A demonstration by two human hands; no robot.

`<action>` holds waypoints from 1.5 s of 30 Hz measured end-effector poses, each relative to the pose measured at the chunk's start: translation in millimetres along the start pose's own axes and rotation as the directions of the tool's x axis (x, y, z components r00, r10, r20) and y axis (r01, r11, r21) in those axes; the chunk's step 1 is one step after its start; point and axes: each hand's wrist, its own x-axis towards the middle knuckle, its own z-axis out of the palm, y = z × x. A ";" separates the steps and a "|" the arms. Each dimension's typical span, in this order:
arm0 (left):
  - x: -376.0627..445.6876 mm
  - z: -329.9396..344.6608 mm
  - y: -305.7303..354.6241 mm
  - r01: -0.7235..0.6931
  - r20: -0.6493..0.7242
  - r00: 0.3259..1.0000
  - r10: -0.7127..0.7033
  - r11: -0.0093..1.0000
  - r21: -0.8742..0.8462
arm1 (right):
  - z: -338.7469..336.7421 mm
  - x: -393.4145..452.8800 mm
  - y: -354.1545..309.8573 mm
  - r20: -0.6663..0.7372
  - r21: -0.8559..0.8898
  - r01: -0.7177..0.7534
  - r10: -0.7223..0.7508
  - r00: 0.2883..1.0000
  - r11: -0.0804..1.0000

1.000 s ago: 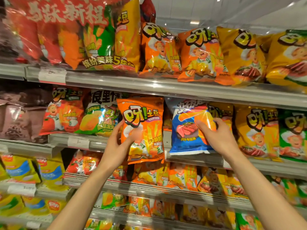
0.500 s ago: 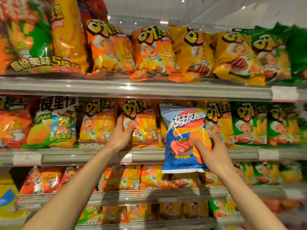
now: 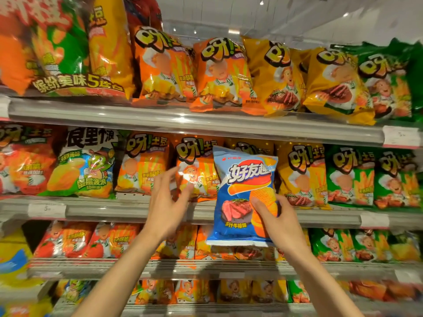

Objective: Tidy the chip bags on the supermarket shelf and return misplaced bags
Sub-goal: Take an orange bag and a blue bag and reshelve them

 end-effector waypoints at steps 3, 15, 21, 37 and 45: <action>-27.3 4.9 8.4 0.090 0.193 0.979 -0.058 0.983 -0.159 | 16.2 -12.7 3.7 0.021 0.033 -0.023 0.022 1.000 0.999; -102.7 43.9 19.0 0.309 0.384 0.908 -0.166 0.884 -0.350 | -1.9 -61.8 42.8 0.246 0.125 -0.144 0.110 0.963 0.982; -140.6 95.4 56.5 0.247 0.354 0.924 -0.145 0.933 -0.261 | -76.4 -76.5 71.3 0.145 0.105 -0.134 0.118 0.982 0.985; -219.0 411.3 276.5 0.059 0.594 0.792 0.140 0.951 -0.303 | -464.5 -89.9 147.0 -0.177 0.095 -0.181 0.195 0.965 0.979; -240.0 575.2 337.1 0.096 0.707 0.671 0.222 0.920 -0.380 | -604.7 -83.8 190.0 -0.410 0.038 -0.255 0.247 0.878 0.966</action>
